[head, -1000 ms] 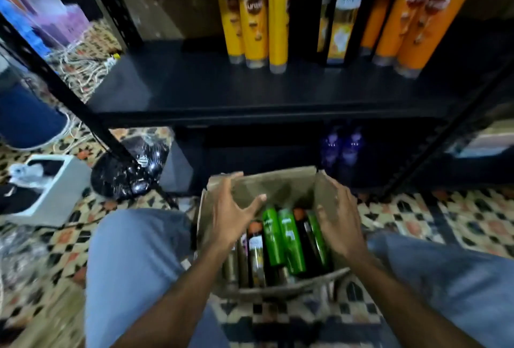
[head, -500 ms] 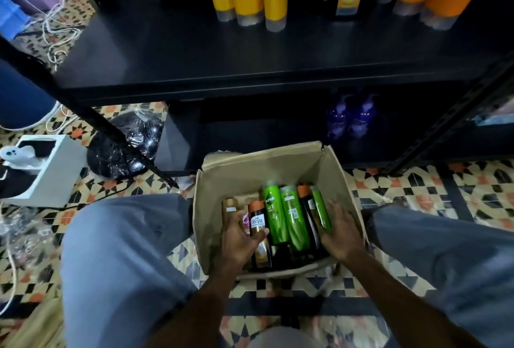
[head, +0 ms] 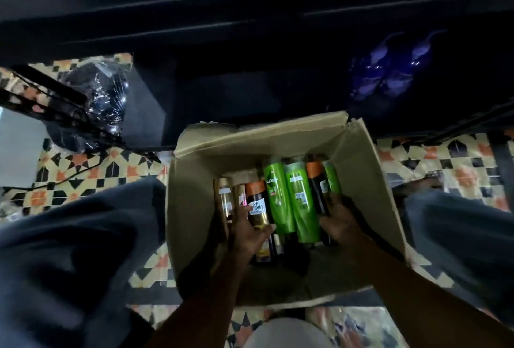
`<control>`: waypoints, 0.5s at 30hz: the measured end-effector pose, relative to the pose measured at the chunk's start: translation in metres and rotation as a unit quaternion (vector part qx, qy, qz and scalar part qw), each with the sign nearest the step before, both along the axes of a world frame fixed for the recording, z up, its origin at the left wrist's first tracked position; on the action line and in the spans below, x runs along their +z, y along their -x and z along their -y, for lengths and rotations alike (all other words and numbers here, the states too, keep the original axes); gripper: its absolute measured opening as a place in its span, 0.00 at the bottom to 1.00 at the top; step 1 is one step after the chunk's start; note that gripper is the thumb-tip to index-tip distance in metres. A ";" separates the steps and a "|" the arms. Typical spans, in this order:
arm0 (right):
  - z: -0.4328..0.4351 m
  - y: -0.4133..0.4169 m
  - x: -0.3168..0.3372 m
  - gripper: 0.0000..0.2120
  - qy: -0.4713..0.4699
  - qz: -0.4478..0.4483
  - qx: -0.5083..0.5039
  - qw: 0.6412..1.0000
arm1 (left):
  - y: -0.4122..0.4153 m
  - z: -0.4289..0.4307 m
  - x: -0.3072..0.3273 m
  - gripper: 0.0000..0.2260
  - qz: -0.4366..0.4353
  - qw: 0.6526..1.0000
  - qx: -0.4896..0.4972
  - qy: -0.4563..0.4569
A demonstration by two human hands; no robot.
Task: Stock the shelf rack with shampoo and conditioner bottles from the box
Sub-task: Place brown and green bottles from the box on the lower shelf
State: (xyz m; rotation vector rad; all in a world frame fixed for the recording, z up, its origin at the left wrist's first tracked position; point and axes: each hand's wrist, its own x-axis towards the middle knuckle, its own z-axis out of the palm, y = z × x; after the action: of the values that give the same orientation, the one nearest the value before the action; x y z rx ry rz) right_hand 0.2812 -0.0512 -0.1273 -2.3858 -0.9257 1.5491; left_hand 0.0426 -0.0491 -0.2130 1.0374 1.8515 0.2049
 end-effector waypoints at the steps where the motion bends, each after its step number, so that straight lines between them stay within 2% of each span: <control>1: 0.000 0.001 -0.008 0.31 0.005 -0.009 -0.006 1.000 | -0.003 0.000 0.002 0.39 -0.007 1.000 0.010 0.002; 3: 0.000 0.004 -0.025 0.33 0.008 -0.018 -0.018 1.000 | -0.007 0.003 -0.016 0.41 -0.021 0.999 0.028 0.015; 7: -0.003 0.012 -0.029 0.35 0.010 0.020 -0.034 0.999 | -0.029 -0.003 0.005 0.51 -0.078 0.996 0.037 0.028; 8: -0.005 0.012 -0.029 0.34 0.018 0.030 -0.028 0.999 | -0.035 -0.006 0.010 0.49 -0.091 0.994 0.036 0.049; 11: -0.006 0.008 -0.034 0.33 0.034 0.033 -0.019 0.999 | -0.047 -0.016 0.027 0.32 -0.049 0.991 0.044 0.114; 15: -0.001 0.003 -0.050 0.40 0.054 -0.002 -0.037 0.998 | -0.053 -0.015 0.034 0.27 -0.018 0.993 0.048 0.108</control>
State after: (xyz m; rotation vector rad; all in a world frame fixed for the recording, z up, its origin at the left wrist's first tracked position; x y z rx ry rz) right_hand 0.2779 -0.0505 -0.1775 -2.4593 -0.7615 1.6151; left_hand 0.0951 -0.0341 -0.1787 0.8087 1.9106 0.0425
